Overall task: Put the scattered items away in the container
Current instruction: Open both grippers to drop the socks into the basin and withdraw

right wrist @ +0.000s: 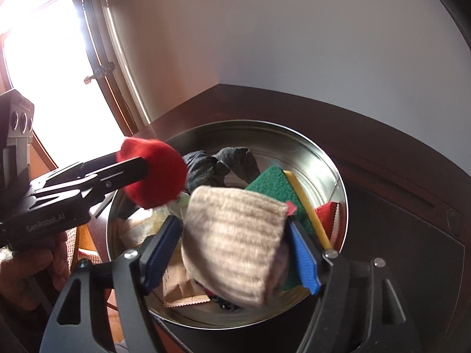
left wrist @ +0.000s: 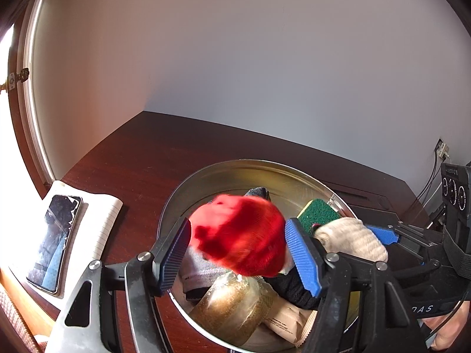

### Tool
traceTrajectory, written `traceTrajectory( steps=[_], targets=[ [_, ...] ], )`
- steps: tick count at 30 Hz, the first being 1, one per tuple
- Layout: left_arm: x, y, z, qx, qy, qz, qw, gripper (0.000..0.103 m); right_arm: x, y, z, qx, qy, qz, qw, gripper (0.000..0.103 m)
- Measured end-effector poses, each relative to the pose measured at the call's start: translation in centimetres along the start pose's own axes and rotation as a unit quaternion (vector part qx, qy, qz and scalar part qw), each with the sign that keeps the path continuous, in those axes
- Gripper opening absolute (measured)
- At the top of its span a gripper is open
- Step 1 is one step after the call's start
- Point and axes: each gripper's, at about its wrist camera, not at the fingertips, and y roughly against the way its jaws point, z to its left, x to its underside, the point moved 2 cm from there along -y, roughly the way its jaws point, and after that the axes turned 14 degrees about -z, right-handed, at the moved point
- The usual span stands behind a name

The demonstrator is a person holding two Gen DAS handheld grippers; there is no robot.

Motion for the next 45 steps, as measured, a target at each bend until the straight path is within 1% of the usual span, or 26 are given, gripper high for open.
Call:
traceTrajectory(
  steps=[2, 3, 4, 6, 7, 9, 10, 12, 14, 16, 18, 21, 23, 27, 29, 33, 38, 45],
  targets=[
    [-0.1, 0.2, 0.0, -0.001, -0.002, -0.001, 1.0, 0.073, 0.0, 0.0, 0.0, 0.0, -0.003, -0.002, 1.0, 0.077],
    [-0.1, 0.3, 0.0, -0.004, -0.002, -0.003, 1.0, 0.078, 0.0, 0.0, -0.2, 0.001, -0.006, -0.003, 1.0, 0.077],
    [-0.2, 0.4, -0.1, -0.007, -0.002, -0.005, 1.0, 0.08, 0.0, -0.1, -0.3, 0.002, -0.008, -0.005, 1.0, 0.077],
    [-0.2, 0.7, 0.0, -0.009, 0.001, -0.006, 0.9999, 0.08, -0.1, 0.2, -0.5, 0.0, -0.014, -0.009, 1.0, 0.078],
    [-0.2, 0.8, 0.0, -0.01, 0.003, -0.006, 0.9999, 0.08, -0.1, 0.4, -0.6, 0.0, -0.016, -0.01, 1.0, 0.081],
    [-0.2, 1.0, 0.0, -0.01, 0.007, -0.004, 0.9999, 0.081, -0.1, 0.5, -0.7, 0.0, -0.017, -0.013, 1.0, 0.082],
    [-0.2, 1.1, 0.0, -0.011, 0.006, -0.003, 0.9999, 0.083, -0.1, 0.6, -0.7, 0.0, -0.019, -0.015, 1.0, 0.082],
    [-0.2, 1.2, -0.1, -0.025, -0.007, -0.005, 0.9997, 0.09, -0.2, 1.2, -1.1, -0.004, -0.025, -0.022, 0.999, 0.082],
    [-0.1, 1.3, -0.2, -0.039, -0.018, -0.006, 0.9991, 0.093, -0.3, 2.1, -1.6, -0.004, -0.028, -0.031, 0.999, 0.082],
    [-0.1, 1.4, -0.3, -0.053, -0.026, -0.006, 0.9982, 0.1, -0.5, 2.8, -1.7, -0.004, -0.03, -0.038, 0.999, 0.082],
    [0.0, 1.3, -0.1, -0.066, -0.036, -0.009, 0.9972, 0.102, -0.6, 3.2, -1.8, -0.003, -0.032, -0.041, 0.999, 0.082],
    [0.0, 1.2, 0.0, -0.085, -0.049, -0.011, 0.9951, 0.102, -0.4, 3.5, -1.7, -0.004, -0.036, -0.042, 0.998, 0.082],
    [-0.2, 1.4, 0.2, -0.105, -0.055, -0.018, 0.9928, 0.102, -0.3, 3.9, -1.8, -0.005, -0.039, -0.045, 0.998, 0.082],
    [-0.4, 1.3, 0.4, -0.157, -0.088, -0.027, 0.9832, 0.102, -0.1, 4.6, -1.8, -0.007, -0.04, -0.049, 0.998, 0.083],
    [-0.4, 1.4, 0.5, -0.169, -0.099, -0.03, 0.9802, 0.102, -0.2, 4.9, -1.7, -0.007, -0.04, -0.051, 0.998, 0.083],
    [-0.3, 1.6, 0.7, -0.162, -0.093, -0.034, 0.9819, 0.102, -0.3, 5.5, -1.6, -0.01, -0.043, -0.057, 0.997, 0.084],
    [-0.5, 2.3, 0.7, -0.157, -0.084, -0.047, 0.9828, 0.102, -0.3, 6.1, -1.3, -0.008, -0.04, -0.063, 0.997, 0.088],
    [-1.0, 3.6, 0.6, -0.16, -0.087, -0.071, 0.9806, 0.102, 0.1, 6.6, -1.1, -0.006, -0.04, -0.063, 0.997, 0.089]
  ],
)
